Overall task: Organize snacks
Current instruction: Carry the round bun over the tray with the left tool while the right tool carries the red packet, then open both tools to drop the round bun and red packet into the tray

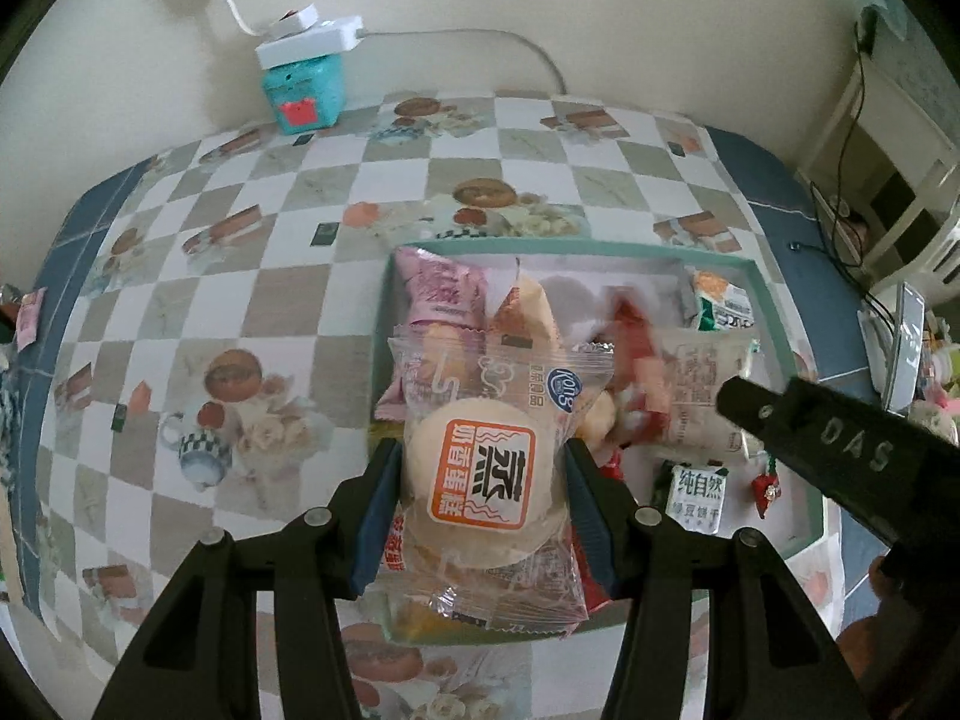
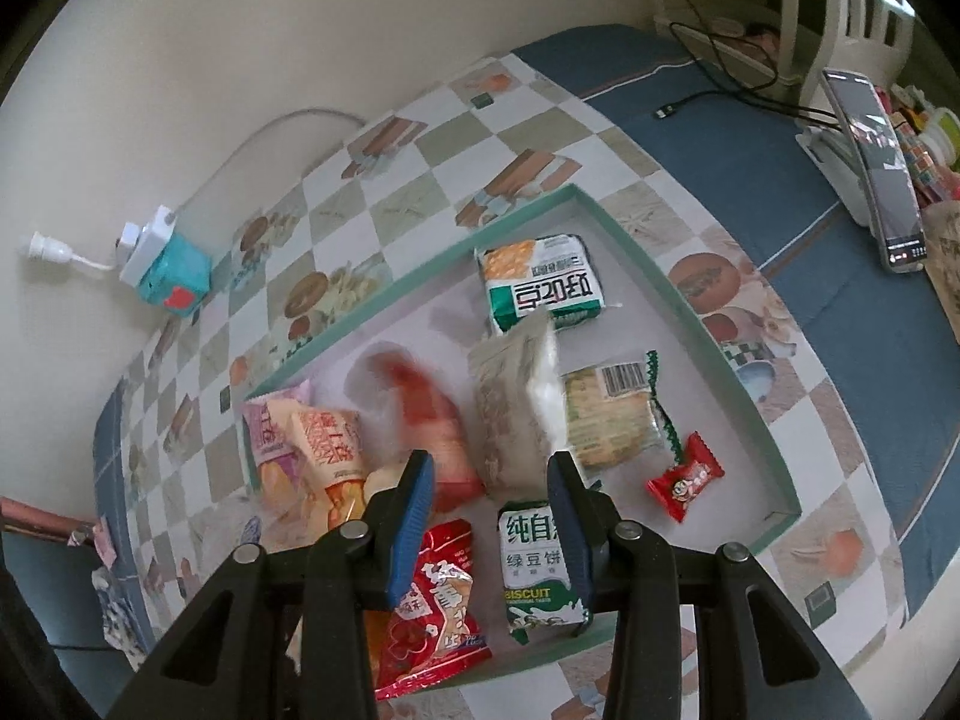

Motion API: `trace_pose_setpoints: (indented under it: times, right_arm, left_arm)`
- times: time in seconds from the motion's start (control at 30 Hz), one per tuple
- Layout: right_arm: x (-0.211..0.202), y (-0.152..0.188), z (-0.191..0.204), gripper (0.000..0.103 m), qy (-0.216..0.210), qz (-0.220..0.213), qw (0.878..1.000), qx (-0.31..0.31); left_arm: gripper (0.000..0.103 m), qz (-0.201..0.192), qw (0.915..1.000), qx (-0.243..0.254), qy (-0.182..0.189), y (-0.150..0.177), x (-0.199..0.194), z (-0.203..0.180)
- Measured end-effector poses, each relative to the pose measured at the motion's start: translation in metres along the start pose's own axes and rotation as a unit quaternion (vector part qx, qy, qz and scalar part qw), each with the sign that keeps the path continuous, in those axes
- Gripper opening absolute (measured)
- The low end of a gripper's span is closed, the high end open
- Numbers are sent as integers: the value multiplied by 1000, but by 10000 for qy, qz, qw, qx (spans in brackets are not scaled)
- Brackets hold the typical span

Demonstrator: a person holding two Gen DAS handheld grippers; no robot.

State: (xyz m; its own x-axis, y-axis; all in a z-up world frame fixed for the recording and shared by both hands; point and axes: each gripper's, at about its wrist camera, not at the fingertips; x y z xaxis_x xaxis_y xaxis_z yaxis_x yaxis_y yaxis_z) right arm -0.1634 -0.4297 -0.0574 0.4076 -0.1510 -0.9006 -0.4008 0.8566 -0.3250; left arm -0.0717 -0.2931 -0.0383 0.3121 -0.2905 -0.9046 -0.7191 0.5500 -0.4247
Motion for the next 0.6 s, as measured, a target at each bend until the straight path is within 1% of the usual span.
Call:
trace_pose_setpoints:
  times: [0.17,0.33,0.37,0.4,0.47,0.6]
  right_arm:
    - [1,0,5,42,58,5,9999,-102]
    - [0,0,6,43,139,-3,9998,-145]
    - [-1,0,6,44,155,-6,9998,-149]
    - [-1,0,6,44,171,-7,9997,-153]
    - [-1,-1,6,44,207,-5,9997,-161]
    - [-2,-1,6,47,268,-17,9995,-180]
  left_arm:
    - [56,-65,9999,71,75,-3,2,-5]
    - [57,-29,9999,105,131,-3,4,-8]
    - [57,-40,9999,112,122,-3,3,-8]
    - [63,-46,9999,111,114,-3,2,-8]
    - [69,-68,9998,85,170,-4,0,-6]
    - [71,-151,9996,30,220,-5,-9,-1]
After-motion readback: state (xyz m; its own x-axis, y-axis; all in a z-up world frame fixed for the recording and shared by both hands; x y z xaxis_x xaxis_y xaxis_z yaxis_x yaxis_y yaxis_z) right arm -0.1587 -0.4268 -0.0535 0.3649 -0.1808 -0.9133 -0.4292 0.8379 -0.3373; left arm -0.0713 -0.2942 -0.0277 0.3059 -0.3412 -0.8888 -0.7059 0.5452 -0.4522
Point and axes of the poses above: each gripper's, at about its wrist camera, not at the fingertips, and x roughly the way its jaws point, z to its left, y to its underside
